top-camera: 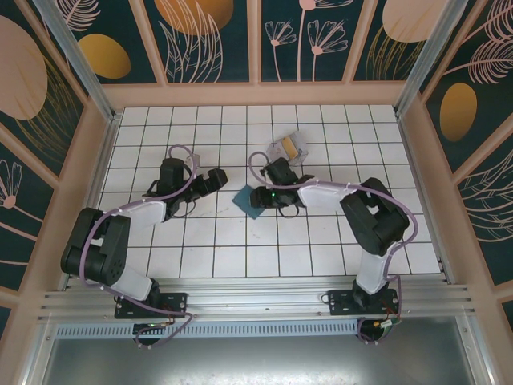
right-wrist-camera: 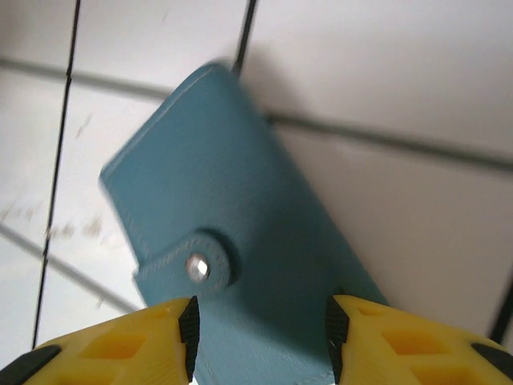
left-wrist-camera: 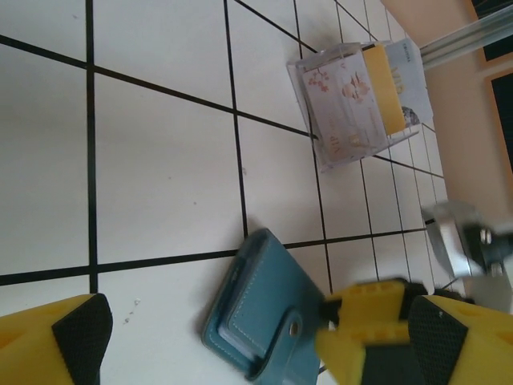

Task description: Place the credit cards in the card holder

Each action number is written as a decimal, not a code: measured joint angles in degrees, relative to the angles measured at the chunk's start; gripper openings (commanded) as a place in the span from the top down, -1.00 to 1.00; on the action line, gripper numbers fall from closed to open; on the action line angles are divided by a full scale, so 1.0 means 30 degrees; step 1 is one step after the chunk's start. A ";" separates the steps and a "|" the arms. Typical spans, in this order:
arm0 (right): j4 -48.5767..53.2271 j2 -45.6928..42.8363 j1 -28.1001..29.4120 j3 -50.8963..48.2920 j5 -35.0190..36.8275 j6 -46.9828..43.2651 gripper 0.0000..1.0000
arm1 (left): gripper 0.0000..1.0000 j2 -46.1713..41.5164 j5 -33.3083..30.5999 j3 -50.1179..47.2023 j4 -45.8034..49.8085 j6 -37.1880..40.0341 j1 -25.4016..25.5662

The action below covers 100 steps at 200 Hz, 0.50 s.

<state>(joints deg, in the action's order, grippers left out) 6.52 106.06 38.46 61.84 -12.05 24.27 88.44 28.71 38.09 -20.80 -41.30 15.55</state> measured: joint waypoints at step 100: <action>0.3643 0.0546 0.0933 0.2936 0.2419 -0.1107 0.14 | -0.89 0.1581 0.0772 -0.0138 -0.0962 -0.1129 0.0342</action>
<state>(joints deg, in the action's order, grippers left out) 17.45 107.70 41.25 70.65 -4.80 20.95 93.19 31.03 37.67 -23.68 -44.69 16.58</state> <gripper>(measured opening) 0.428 0.944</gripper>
